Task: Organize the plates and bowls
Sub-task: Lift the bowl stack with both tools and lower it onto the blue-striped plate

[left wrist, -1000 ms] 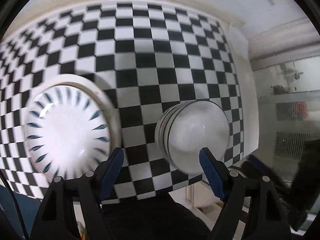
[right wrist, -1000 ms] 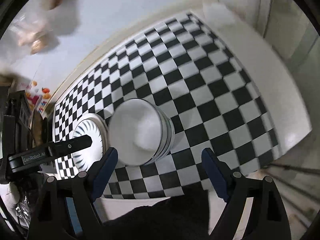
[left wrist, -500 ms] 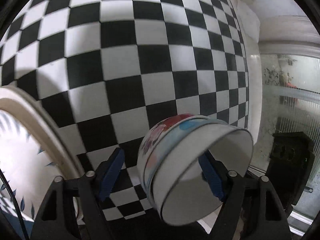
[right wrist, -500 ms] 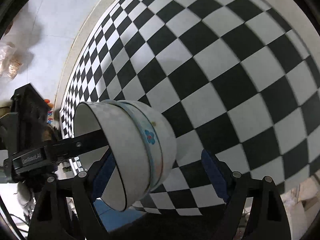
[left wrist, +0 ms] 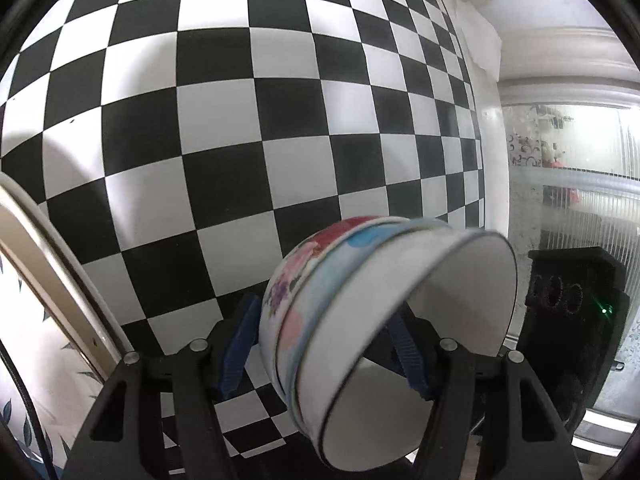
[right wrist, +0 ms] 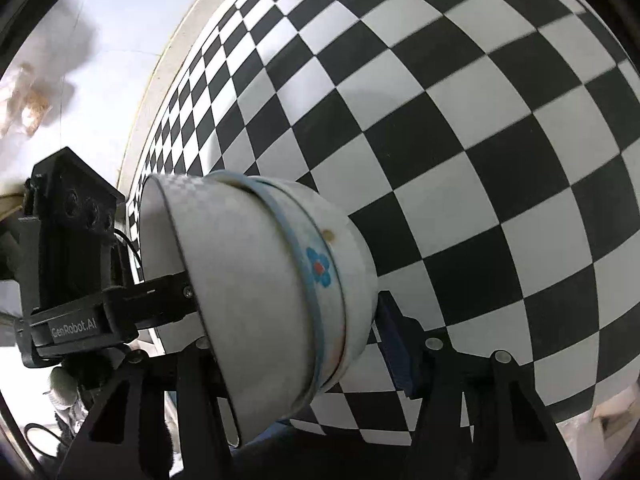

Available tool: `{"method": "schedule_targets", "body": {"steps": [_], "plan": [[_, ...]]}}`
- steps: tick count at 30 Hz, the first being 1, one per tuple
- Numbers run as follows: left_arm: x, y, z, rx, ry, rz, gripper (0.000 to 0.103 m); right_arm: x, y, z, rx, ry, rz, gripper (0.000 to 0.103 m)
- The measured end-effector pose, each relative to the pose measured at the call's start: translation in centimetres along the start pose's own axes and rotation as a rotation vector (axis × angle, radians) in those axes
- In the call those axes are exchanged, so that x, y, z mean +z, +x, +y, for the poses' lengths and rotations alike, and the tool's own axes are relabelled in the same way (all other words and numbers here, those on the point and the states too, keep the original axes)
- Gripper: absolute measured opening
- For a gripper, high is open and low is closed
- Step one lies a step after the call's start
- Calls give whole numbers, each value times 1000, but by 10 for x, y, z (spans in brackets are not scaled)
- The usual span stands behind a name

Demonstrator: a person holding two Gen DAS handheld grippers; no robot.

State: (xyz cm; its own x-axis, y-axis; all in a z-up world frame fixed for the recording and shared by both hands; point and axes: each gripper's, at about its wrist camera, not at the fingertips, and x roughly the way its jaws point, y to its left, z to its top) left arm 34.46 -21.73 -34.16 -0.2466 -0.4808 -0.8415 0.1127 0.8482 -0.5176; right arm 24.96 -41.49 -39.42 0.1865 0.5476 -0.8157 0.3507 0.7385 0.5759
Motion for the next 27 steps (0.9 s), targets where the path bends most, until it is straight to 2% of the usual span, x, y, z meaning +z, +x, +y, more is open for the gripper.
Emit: {"method": "schedule_targets", "body": {"steps": [4,13,27], "plan": [[-5,-5,-7,51,43,-31,62,-2,0,15,-17,-24,-11,59],[-12,-16,-11,73,49,-77,62,-7,-8,37,-39,-77,-43,58],[-27,-76,-2,94,20,-169,62,-3,-15,105,2,-179,-46,55]]}}
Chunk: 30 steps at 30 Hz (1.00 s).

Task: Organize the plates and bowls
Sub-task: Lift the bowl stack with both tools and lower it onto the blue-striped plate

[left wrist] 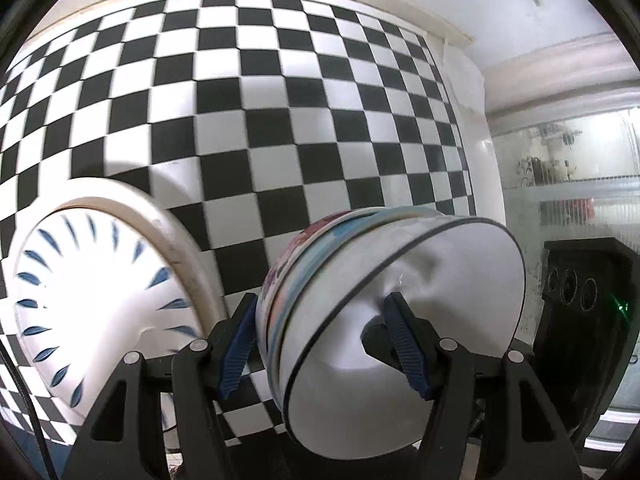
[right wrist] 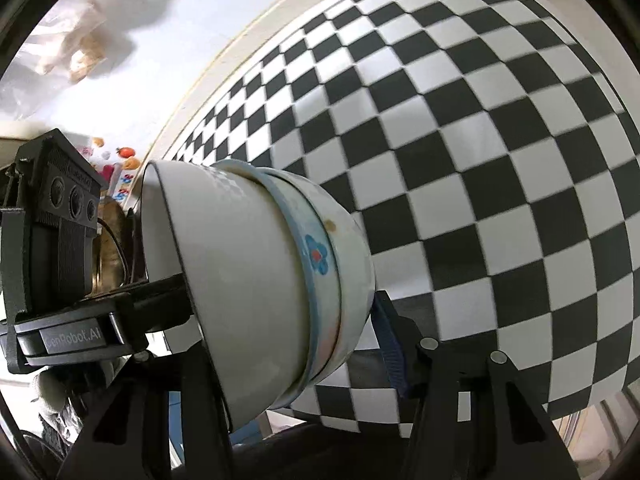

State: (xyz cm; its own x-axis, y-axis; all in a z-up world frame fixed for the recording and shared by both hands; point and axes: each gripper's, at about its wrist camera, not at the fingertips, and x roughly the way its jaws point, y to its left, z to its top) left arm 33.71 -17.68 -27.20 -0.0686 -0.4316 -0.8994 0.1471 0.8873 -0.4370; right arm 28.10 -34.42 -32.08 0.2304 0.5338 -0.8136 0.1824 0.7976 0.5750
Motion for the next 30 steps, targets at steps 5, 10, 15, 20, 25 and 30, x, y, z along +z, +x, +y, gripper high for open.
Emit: {"method": "schedule_targets", "body": {"steps": [5,10,15,20,25,30], "plan": [[-7,-23,18,11,-41,-45,62,5,4,28,16,-61,19,54],[-15,-43,45,23,-106,-85,62,9,17,55,32,-124,58,53],[-27,-60,78,31,-190,-123,62,8,35,85,47,-195,109,53],[-39,-70,108,39,-262,-146,62,6,58,112,63,-253,160,53],[-46,-73,135,40,-319,-151,62,4,83,131,71,-296,206,53],[-50,-66,156,41,-360,-146,62,5,107,140,81,-305,241,52]]}}
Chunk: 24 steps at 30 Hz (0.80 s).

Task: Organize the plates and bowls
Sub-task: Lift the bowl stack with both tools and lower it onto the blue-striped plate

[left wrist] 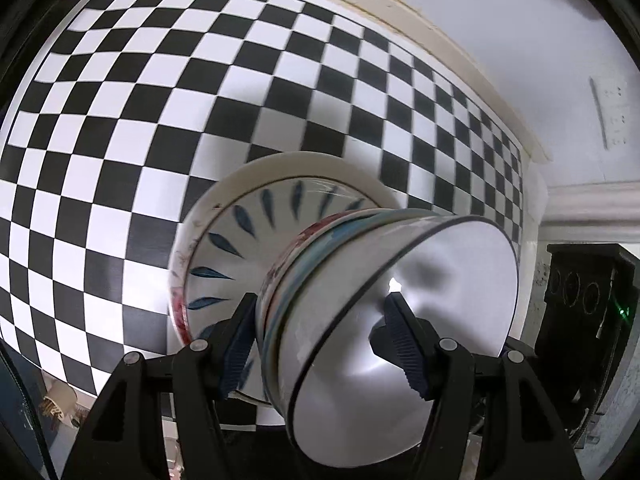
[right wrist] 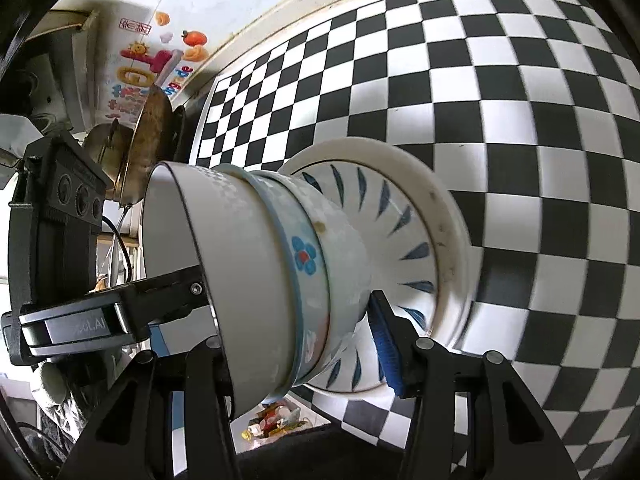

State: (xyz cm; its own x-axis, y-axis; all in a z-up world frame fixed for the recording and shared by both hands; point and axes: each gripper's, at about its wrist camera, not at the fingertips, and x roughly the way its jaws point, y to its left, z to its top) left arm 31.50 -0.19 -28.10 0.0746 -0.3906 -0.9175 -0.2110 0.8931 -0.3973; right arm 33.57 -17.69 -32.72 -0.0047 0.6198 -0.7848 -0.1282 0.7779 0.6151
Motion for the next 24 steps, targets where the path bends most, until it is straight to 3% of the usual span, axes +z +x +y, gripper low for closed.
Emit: {"method": "schedule_targets", "body": {"steps": [24], "plan": [[6,20,16,22,-19,24,61,11,26,-8,-26,6,55,50]]}}
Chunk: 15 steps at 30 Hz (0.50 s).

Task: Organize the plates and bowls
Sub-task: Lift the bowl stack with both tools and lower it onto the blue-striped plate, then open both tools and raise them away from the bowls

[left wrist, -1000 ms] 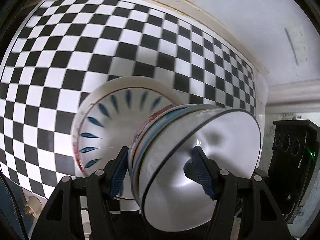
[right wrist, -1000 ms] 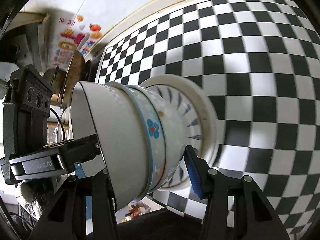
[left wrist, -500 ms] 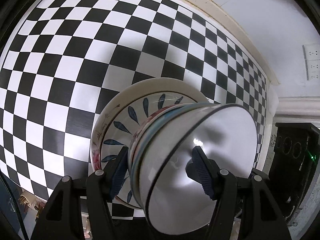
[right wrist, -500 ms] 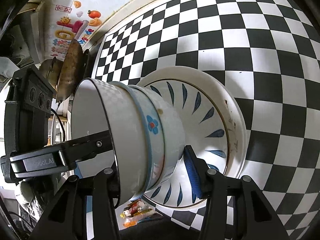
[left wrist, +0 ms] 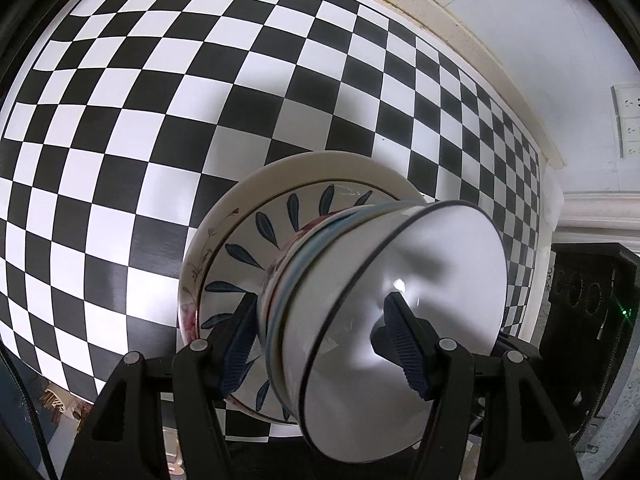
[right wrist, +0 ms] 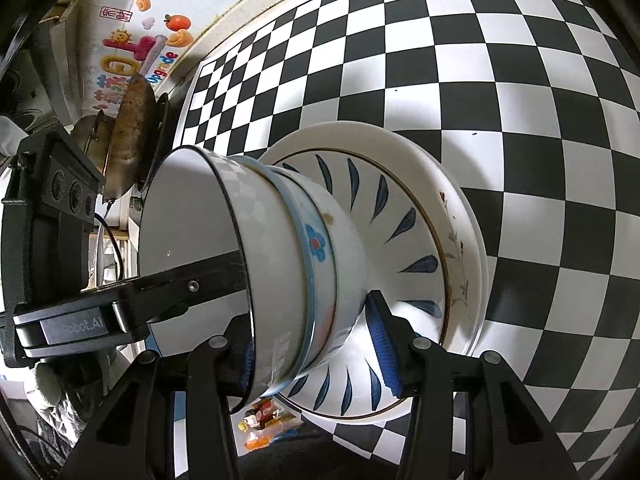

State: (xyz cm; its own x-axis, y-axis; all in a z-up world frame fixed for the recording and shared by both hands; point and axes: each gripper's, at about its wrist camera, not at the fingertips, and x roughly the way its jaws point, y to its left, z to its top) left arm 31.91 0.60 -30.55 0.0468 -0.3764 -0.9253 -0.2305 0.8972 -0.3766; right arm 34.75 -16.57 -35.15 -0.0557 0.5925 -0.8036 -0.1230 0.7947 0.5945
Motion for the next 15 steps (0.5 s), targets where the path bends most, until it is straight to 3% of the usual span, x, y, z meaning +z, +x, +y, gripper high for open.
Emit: {"method": "schedule_targets", "body": {"steps": [8,15], "plan": [[-3,-3,-1,7,5,-11,61,0,-5,2,-15,0,-10,50],[-18,-34,-11,119,62,-116,61,-7,-32,12,-98,-38,-73,50]]}}
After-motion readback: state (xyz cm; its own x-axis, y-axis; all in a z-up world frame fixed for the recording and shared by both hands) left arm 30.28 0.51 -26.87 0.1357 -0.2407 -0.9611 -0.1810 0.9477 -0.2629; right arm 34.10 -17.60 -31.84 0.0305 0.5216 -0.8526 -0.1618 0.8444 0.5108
